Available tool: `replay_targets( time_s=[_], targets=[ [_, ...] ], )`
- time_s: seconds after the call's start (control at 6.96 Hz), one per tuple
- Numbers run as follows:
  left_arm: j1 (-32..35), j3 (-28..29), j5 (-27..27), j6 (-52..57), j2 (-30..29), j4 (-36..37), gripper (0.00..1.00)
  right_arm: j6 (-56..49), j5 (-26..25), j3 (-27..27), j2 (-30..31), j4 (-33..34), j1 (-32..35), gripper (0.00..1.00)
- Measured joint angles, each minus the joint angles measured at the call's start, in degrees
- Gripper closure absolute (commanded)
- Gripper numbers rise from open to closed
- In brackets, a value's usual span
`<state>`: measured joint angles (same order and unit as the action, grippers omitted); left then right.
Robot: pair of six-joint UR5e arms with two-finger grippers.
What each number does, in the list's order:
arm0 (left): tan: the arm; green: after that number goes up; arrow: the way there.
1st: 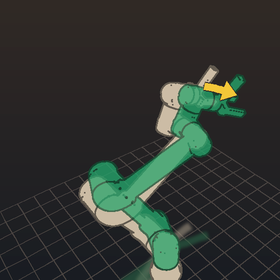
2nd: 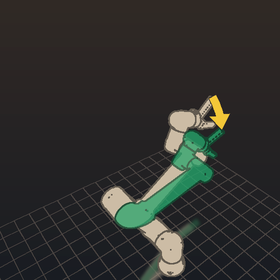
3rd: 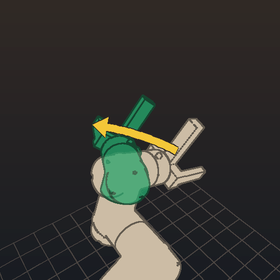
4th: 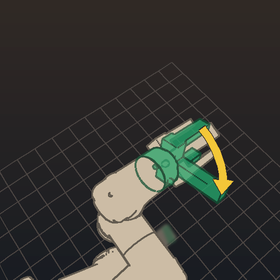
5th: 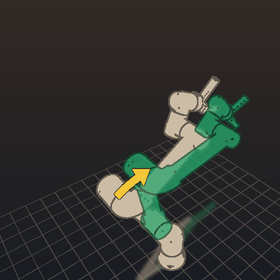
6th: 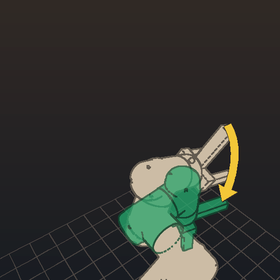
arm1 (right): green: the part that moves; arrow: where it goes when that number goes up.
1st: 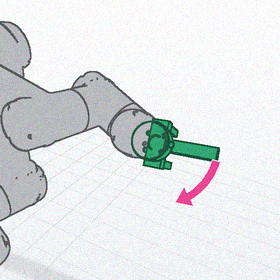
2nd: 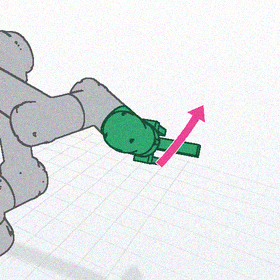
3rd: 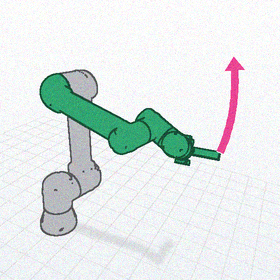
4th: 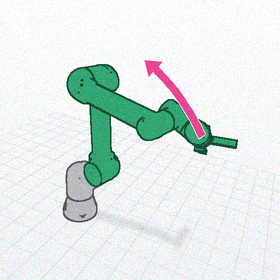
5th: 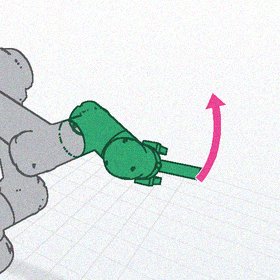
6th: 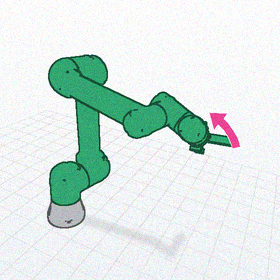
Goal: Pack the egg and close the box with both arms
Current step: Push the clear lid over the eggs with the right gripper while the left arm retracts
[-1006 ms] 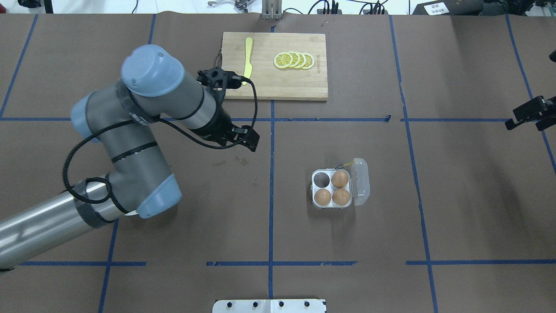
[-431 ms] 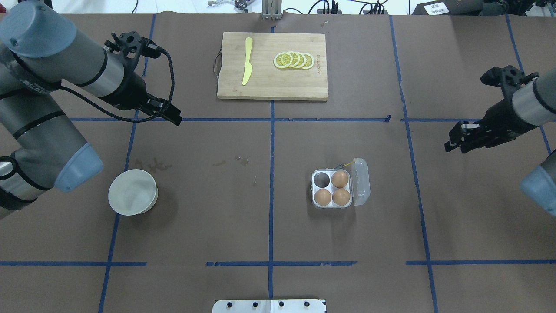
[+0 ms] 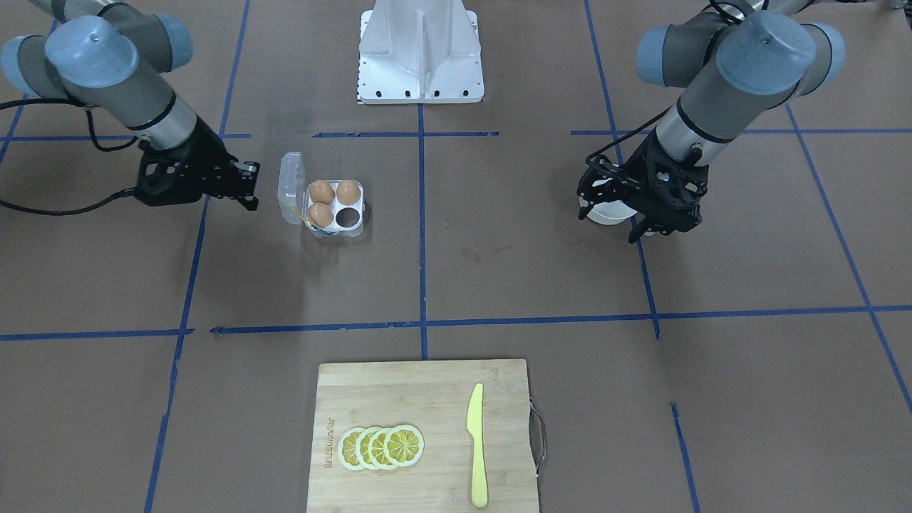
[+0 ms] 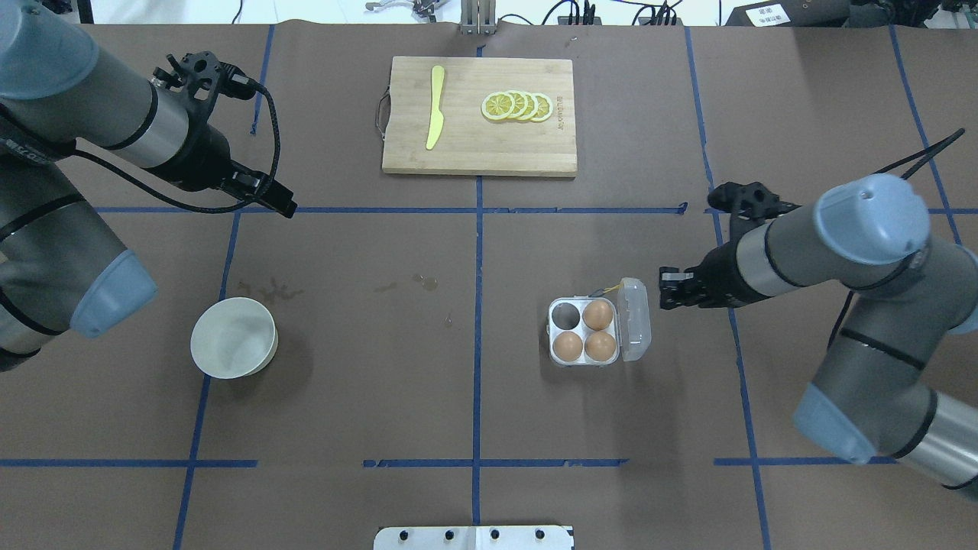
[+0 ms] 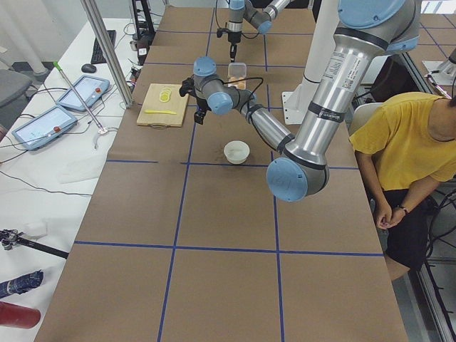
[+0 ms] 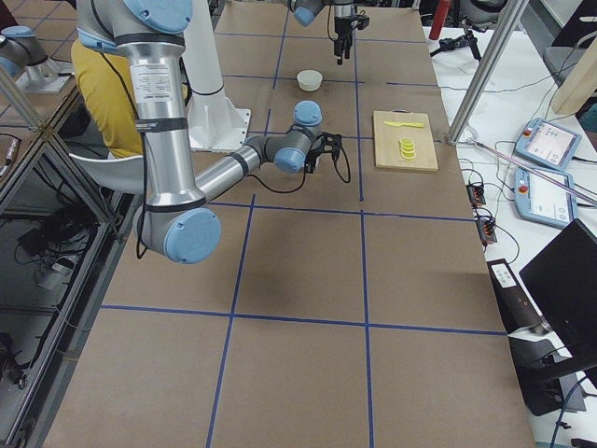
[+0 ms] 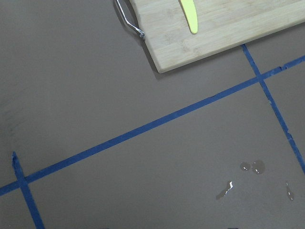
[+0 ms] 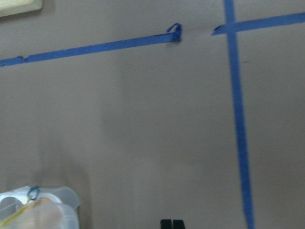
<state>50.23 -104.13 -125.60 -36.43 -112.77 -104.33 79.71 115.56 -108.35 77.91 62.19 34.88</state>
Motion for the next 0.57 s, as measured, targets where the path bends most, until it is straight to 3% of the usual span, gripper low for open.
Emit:
replay_targets(
  time_s=[0.29, 0.57],
  targets=[
    [1.48, -0.17, 0.00, 3.20, 2.28, 0.00, 0.14, 9.08, -6.68, -0.51, -13.29, 8.41, -7.16, 1.00],
    [5.55, -1.01, -0.08, 9.53, 5.77, 0.04, 0.14, 11.53, -8.24, -3.94, -20.30, 18.26, -8.40, 1.00]
  ],
)
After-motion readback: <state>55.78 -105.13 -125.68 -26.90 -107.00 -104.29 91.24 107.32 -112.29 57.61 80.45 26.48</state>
